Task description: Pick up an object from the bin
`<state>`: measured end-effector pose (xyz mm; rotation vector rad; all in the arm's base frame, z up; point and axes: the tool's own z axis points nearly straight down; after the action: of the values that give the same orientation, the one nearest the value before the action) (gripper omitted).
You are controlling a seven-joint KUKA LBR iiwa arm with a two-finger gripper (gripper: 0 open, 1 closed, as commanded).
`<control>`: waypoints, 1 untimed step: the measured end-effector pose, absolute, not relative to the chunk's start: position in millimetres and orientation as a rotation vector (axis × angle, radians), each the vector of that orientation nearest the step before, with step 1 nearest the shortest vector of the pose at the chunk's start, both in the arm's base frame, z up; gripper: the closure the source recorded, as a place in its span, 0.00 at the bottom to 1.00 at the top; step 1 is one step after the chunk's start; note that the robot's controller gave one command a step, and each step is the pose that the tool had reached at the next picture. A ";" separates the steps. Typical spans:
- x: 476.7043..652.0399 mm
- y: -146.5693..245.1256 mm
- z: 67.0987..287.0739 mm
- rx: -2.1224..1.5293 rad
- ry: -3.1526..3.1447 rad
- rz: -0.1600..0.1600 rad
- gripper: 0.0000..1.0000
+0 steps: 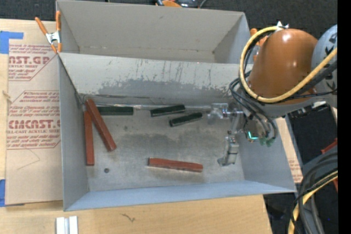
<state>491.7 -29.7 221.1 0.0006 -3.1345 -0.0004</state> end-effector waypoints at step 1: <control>489.3 -10.3 67.2 0.202 -3.133 -0.001 0.00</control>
Offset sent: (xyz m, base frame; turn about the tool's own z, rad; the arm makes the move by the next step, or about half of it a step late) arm -0.0015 0.0188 -0.1498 -0.1286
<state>489.3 -10.3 67.2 0.2020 -3.1327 -0.0014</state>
